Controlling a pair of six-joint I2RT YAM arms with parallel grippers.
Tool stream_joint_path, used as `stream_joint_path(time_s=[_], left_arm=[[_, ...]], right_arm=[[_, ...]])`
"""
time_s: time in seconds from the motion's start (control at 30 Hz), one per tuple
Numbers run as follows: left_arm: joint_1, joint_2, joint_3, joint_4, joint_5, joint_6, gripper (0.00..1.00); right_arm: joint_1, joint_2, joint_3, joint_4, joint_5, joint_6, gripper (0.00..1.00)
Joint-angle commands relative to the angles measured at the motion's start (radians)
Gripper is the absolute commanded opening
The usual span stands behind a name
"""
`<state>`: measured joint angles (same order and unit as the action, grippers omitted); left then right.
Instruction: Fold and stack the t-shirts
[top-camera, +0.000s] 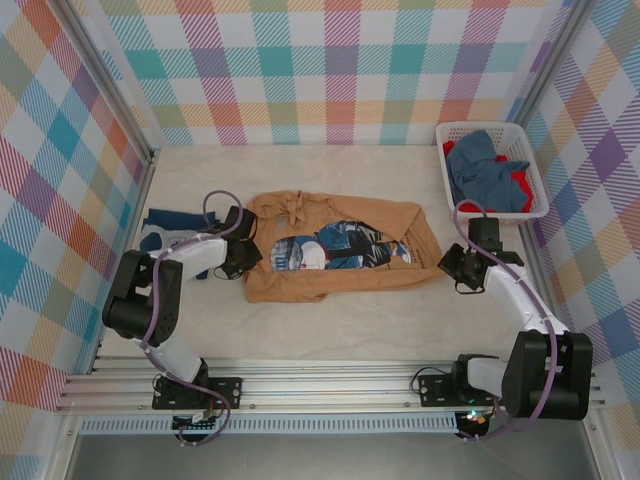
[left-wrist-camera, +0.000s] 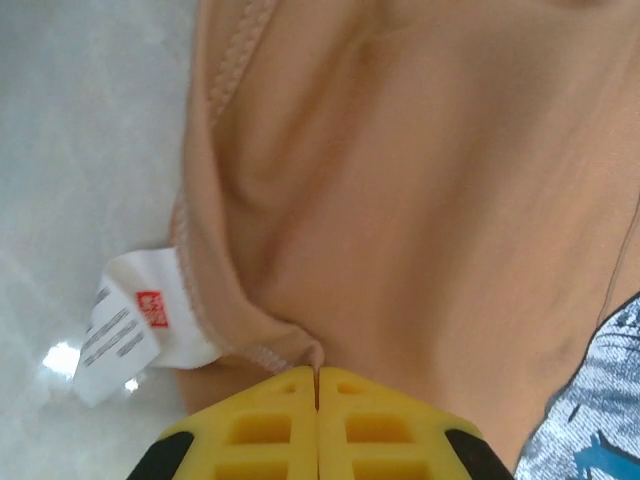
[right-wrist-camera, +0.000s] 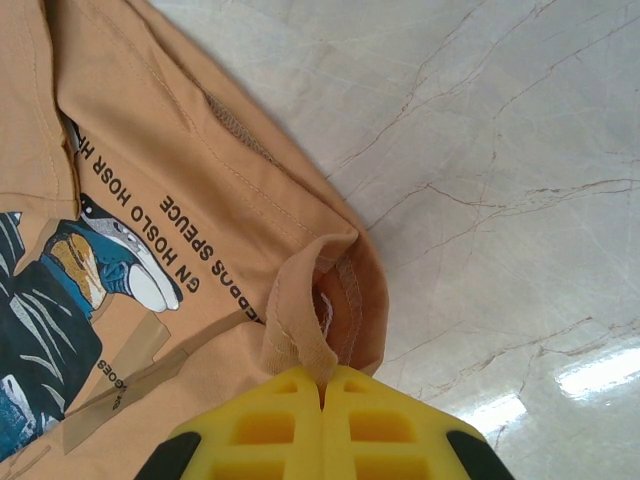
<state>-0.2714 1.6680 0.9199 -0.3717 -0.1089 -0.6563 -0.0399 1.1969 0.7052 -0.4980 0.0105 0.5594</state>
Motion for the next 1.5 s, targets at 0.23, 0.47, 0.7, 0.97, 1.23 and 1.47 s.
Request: stream_joint_path(time_s=[0.23, 0.47, 0.7, 0.97, 1.23, 1.47], left_arm=[[0.021, -0.187, 0.230, -0.082, -0.174, 0.186, 0.00], [0.061, 0.046, 0.342, -0.087, -0.126, 0.232, 0.00], [0.102, 0.247, 0.509, -0.014, 0.028, 0.250, 0.35], [0.096, -0.076, 0.267, -0.007, -0.117, 0.214, 0.67], [0.044, -0.363, -0.142, 0.057, -0.055, 0.113, 0.27], [0.040, -0.215, -0.162, 0.232, 0.062, 0.157, 0.29]], right_arm=[[-0.008, -0.011, 0.065, -0.014, 0.002, -0.049, 0.00], [-0.008, 0.100, 0.113, 0.012, -0.066, -0.059, 0.00], [-0.008, 0.169, 0.162, 0.021, -0.043, -0.070, 0.00], [-0.008, 0.172, 0.191, 0.001, -0.044, -0.092, 0.00], [-0.009, 0.150, 0.180, -0.009, -0.062, -0.093, 0.00], [-0.009, 0.167, 0.172, 0.005, -0.075, -0.086, 0.00]])
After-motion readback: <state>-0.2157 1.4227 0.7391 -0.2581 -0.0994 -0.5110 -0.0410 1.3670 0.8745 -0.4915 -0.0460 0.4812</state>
